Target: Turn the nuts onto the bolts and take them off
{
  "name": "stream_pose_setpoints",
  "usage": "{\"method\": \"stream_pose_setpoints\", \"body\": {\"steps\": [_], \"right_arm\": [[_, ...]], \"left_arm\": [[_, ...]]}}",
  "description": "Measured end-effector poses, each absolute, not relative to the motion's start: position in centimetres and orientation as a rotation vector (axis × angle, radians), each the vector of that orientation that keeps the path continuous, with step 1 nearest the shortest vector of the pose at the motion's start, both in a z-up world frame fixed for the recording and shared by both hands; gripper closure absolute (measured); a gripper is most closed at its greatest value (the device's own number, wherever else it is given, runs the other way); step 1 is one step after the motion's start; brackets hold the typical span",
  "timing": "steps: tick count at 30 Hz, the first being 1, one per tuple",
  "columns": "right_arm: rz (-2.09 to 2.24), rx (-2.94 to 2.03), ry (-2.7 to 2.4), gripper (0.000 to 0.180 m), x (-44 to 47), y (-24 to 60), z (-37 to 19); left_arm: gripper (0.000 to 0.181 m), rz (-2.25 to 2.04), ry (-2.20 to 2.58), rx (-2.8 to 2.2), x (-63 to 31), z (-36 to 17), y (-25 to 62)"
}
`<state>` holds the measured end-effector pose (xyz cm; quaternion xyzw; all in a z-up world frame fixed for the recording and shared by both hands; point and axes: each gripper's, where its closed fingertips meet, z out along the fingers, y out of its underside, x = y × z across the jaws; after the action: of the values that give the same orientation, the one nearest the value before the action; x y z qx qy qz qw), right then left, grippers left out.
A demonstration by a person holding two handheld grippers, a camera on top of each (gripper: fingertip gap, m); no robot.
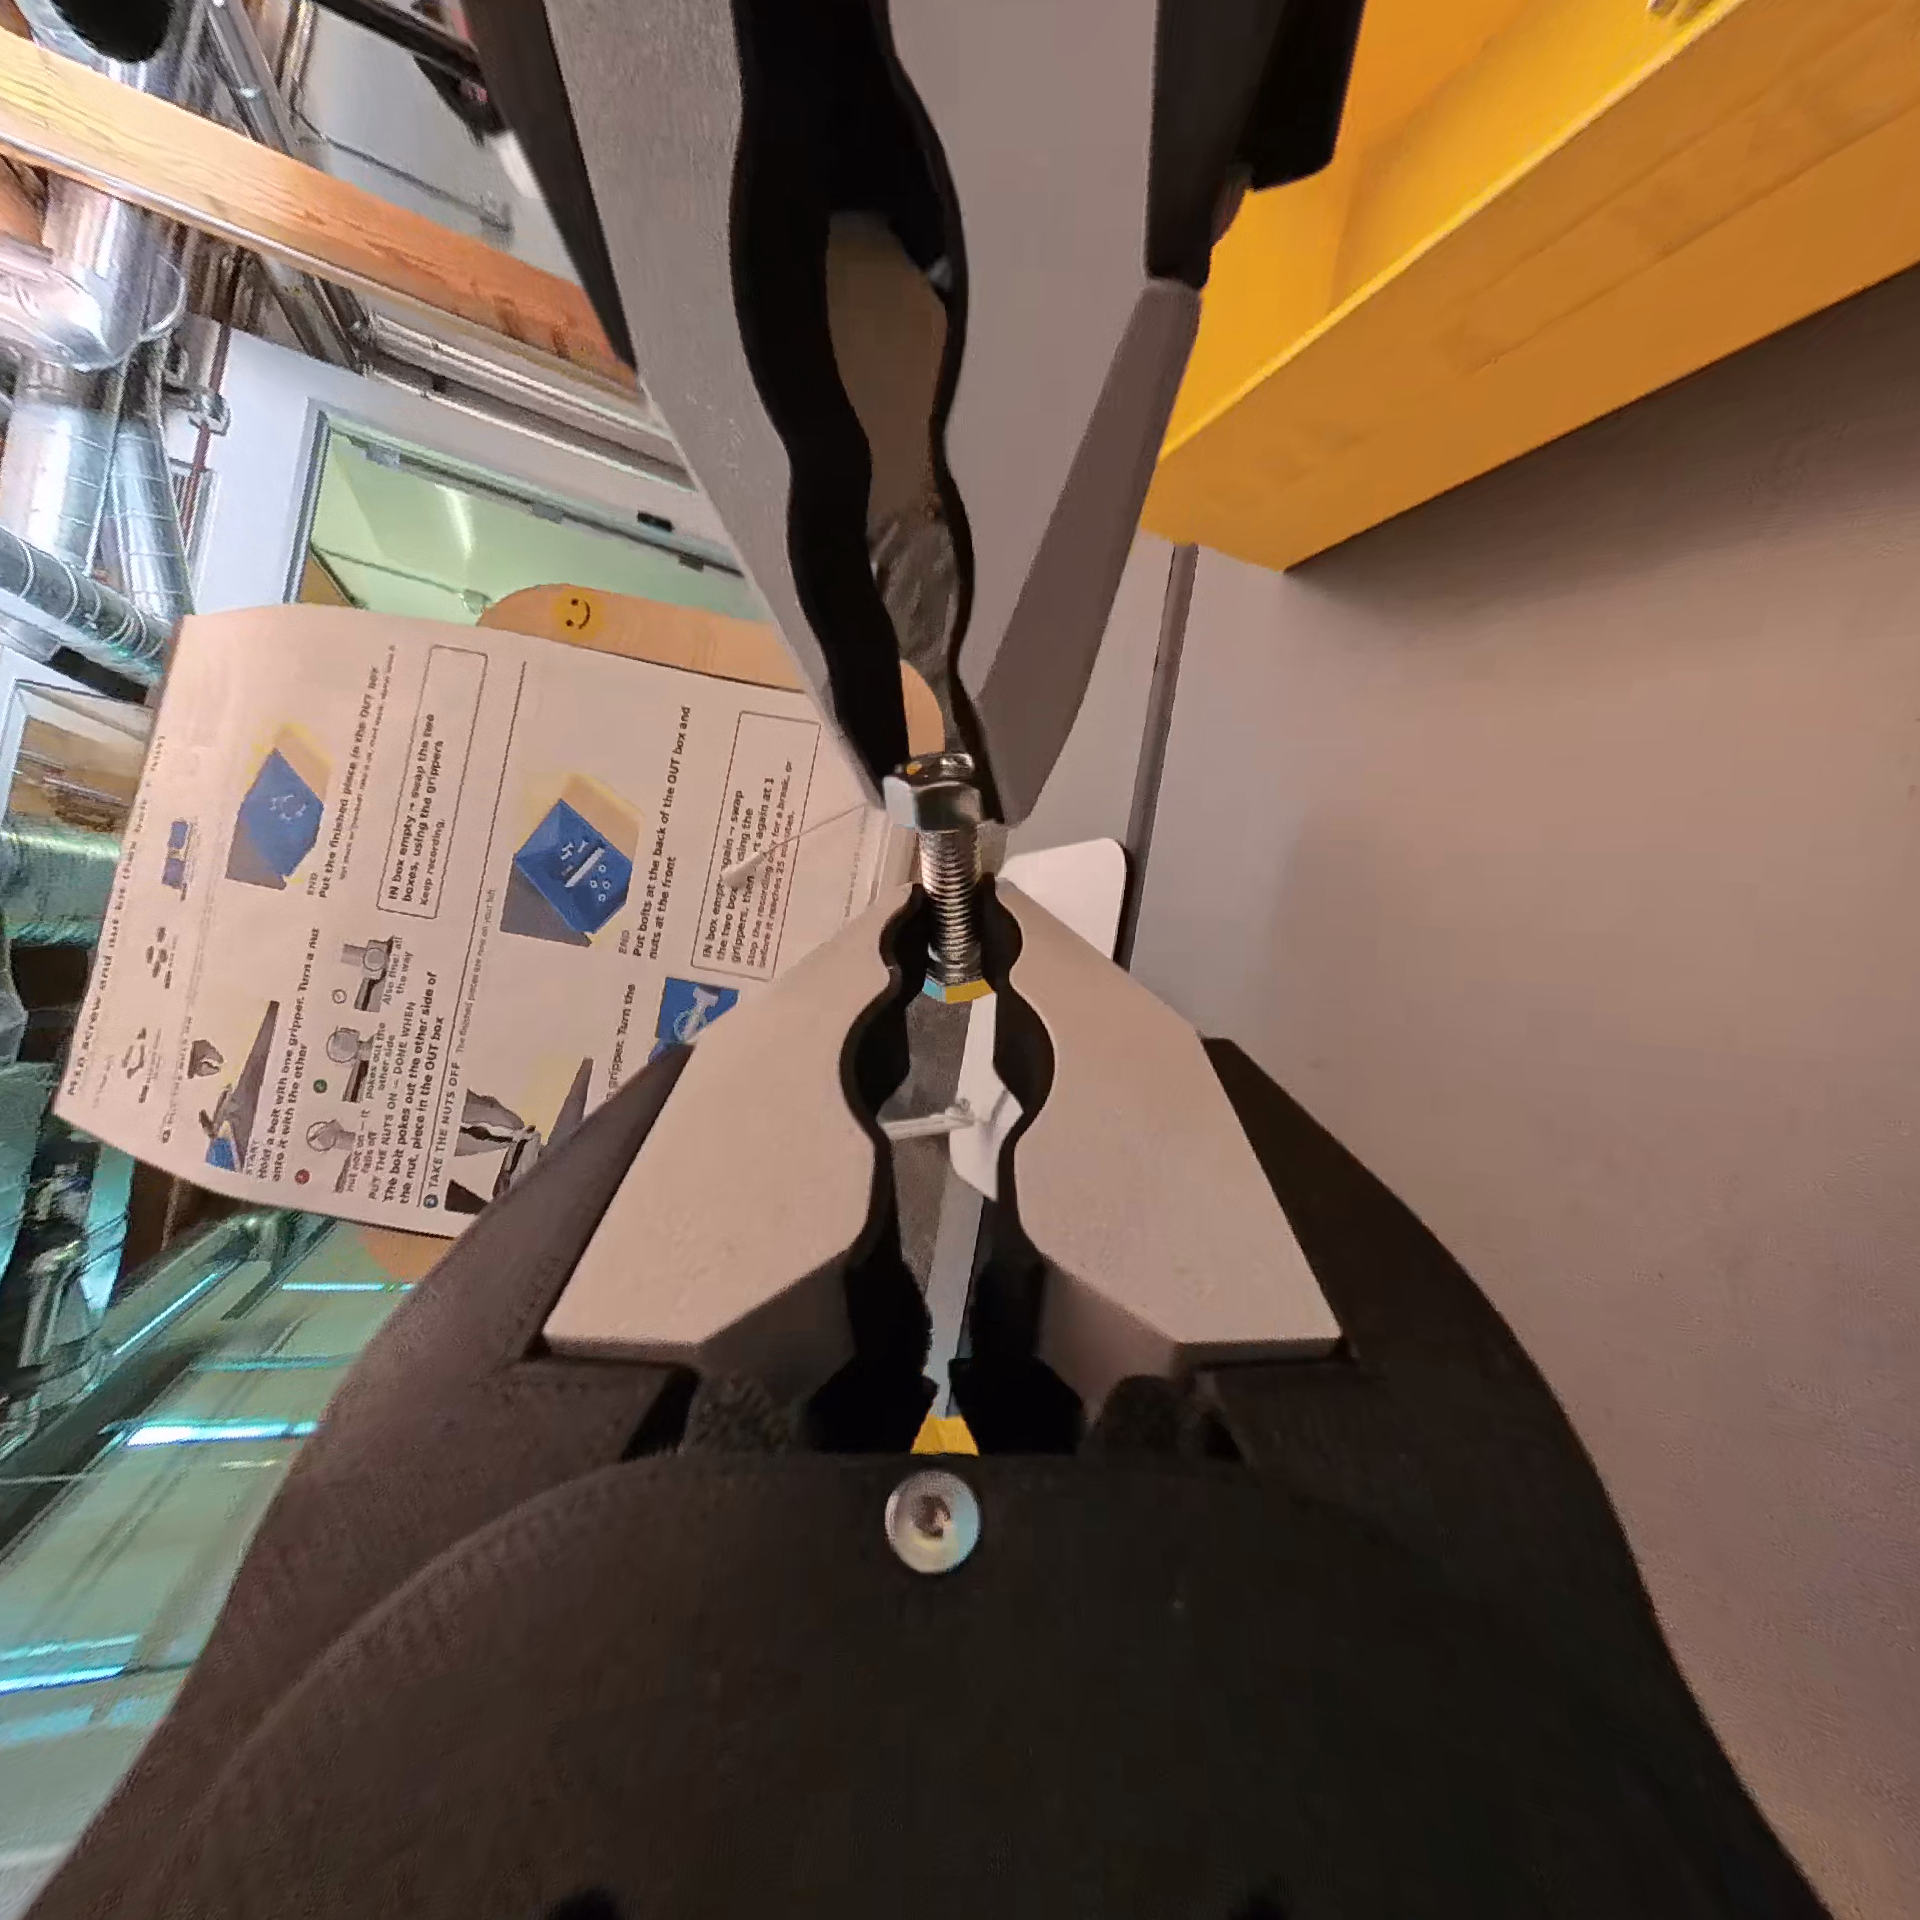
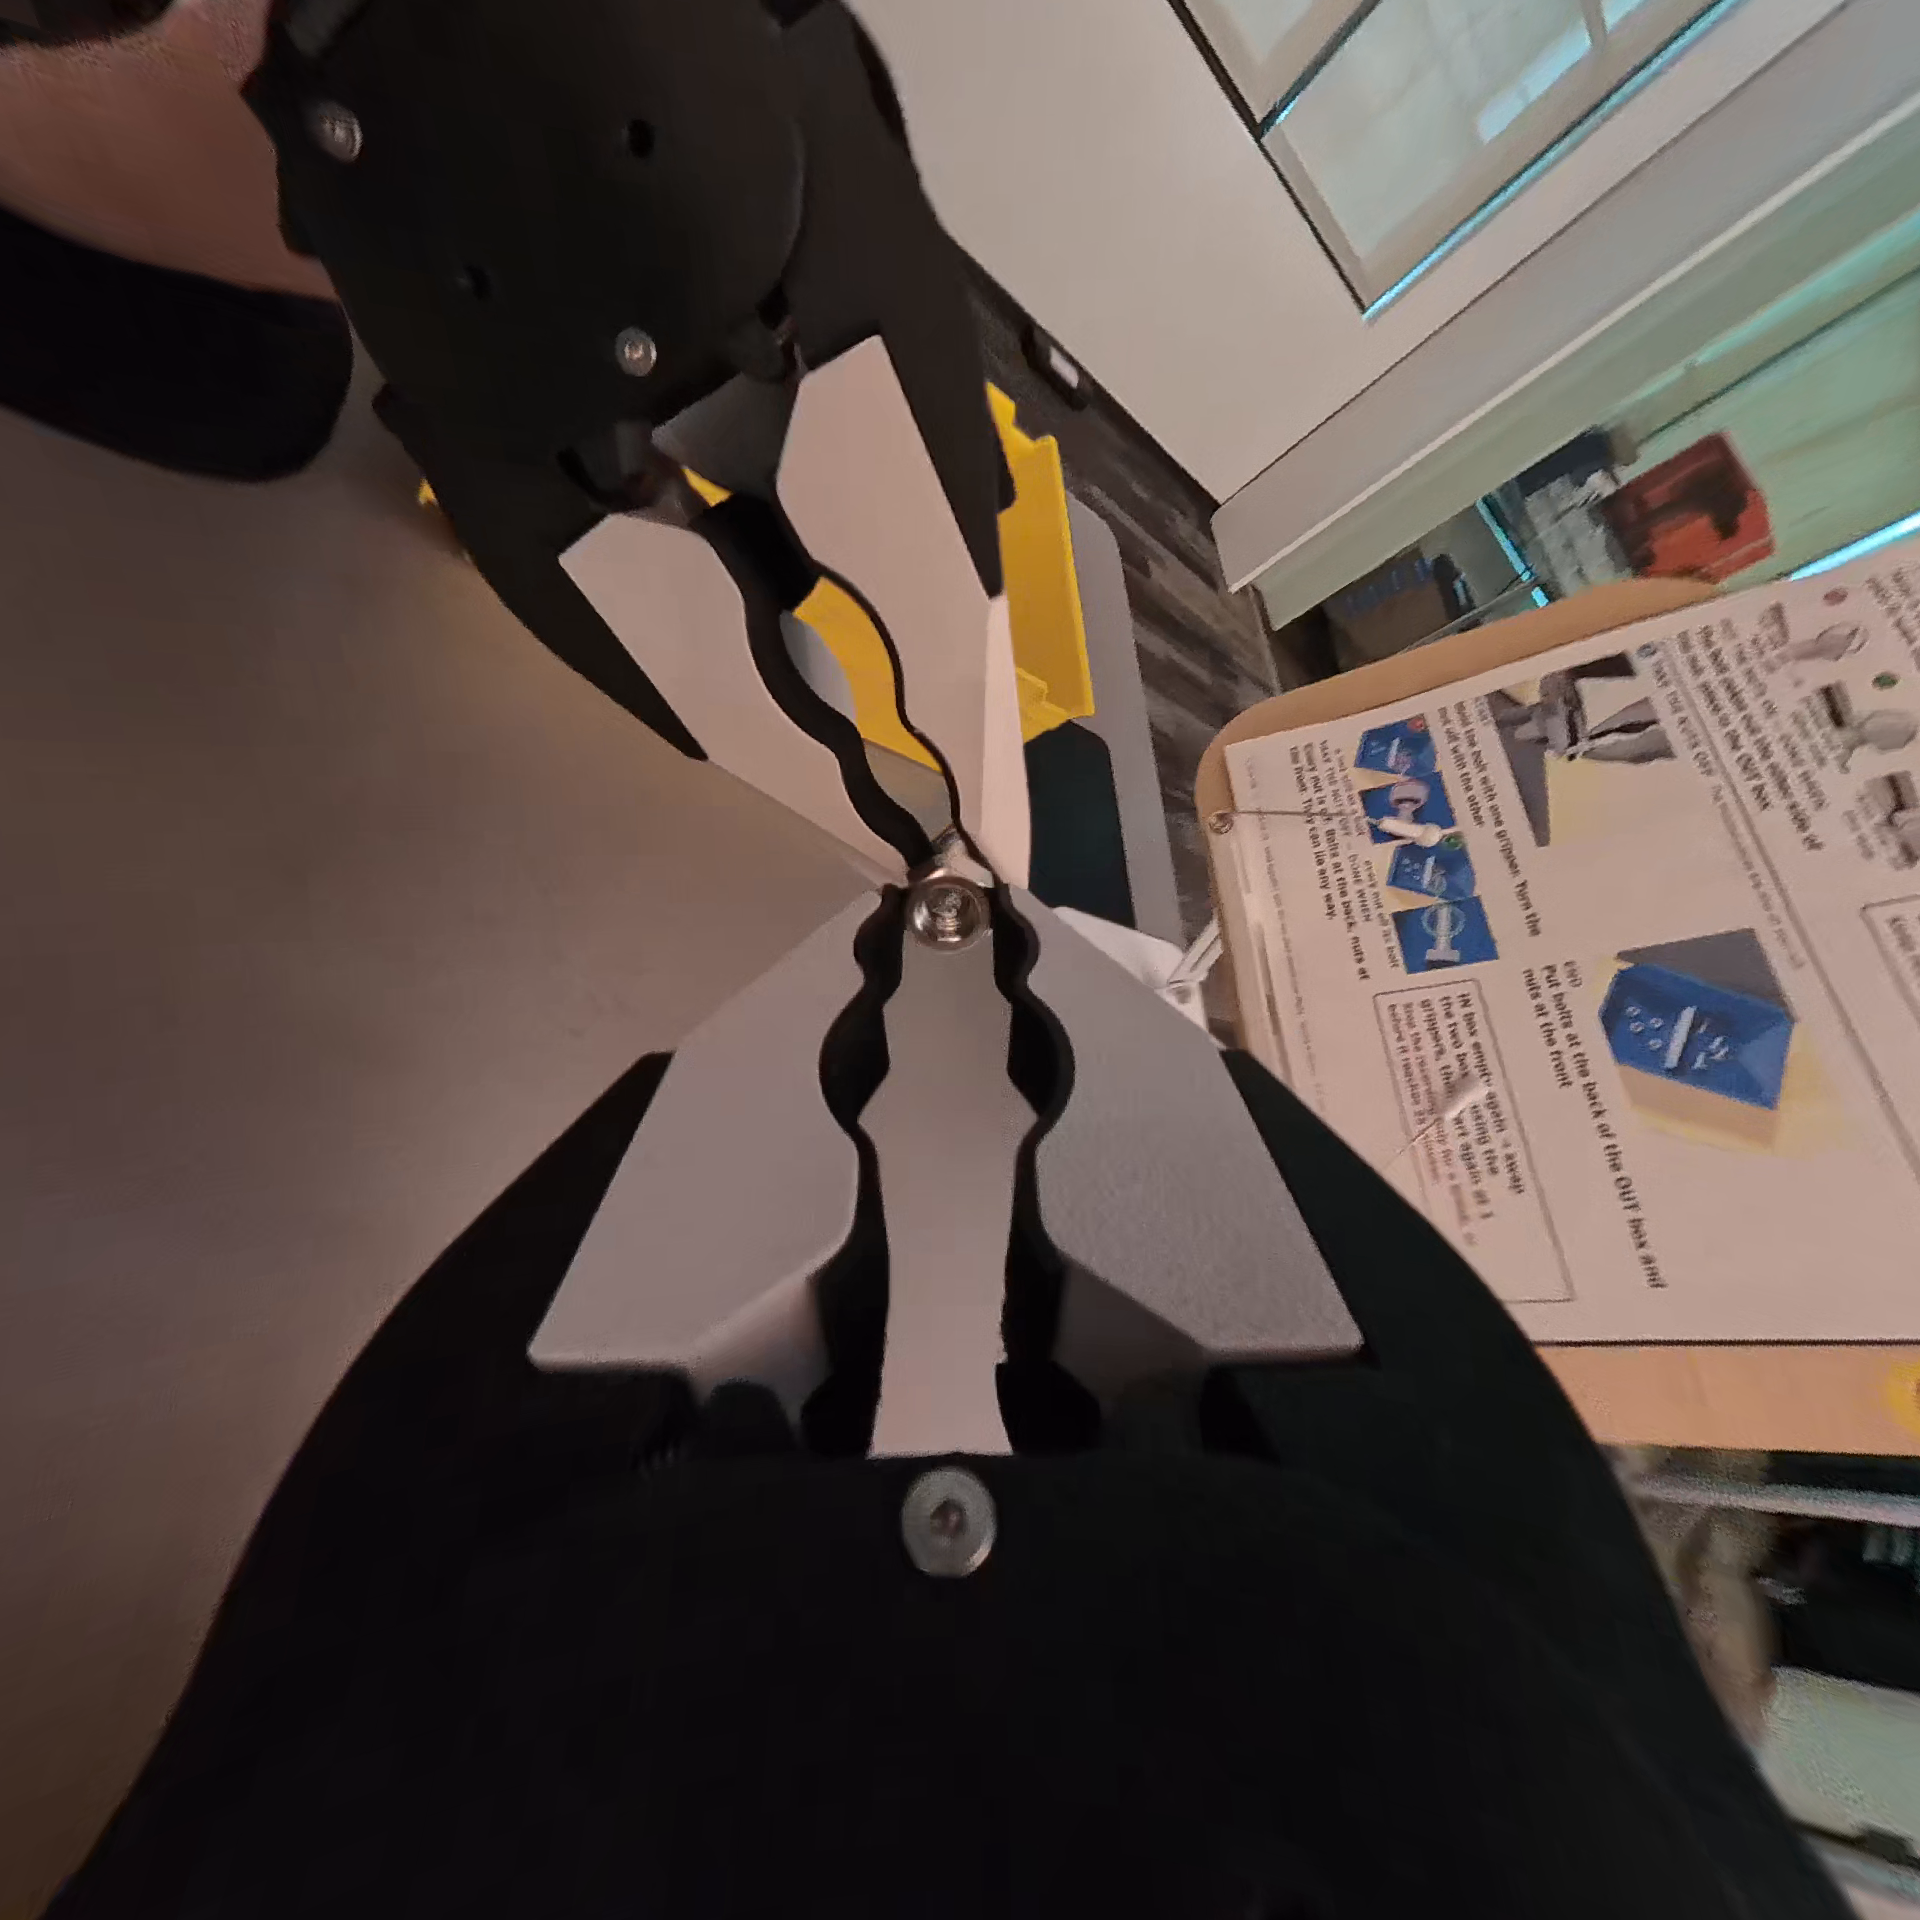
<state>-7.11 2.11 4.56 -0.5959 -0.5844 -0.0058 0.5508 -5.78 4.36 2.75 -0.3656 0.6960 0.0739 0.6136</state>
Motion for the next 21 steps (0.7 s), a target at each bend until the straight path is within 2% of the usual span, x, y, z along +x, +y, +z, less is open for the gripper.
{"method": "stream_pose_setpoints", "body": {"steps": [15, 21], "right_arm": [[0.19, -1.608, -1.074, 0.164, -7.6, 2.0, 7.6], [0.316, -1.638, -0.919, 0.165, -8.1, 2.7, 8.4]], "left_arm": [[0.174, -0.065, 1.44, -0.911, -5.9, 5.4, 3.8], [0.174, 0.102, 1.364, -0.874, -6.7, 6.8, 4.6]]}}
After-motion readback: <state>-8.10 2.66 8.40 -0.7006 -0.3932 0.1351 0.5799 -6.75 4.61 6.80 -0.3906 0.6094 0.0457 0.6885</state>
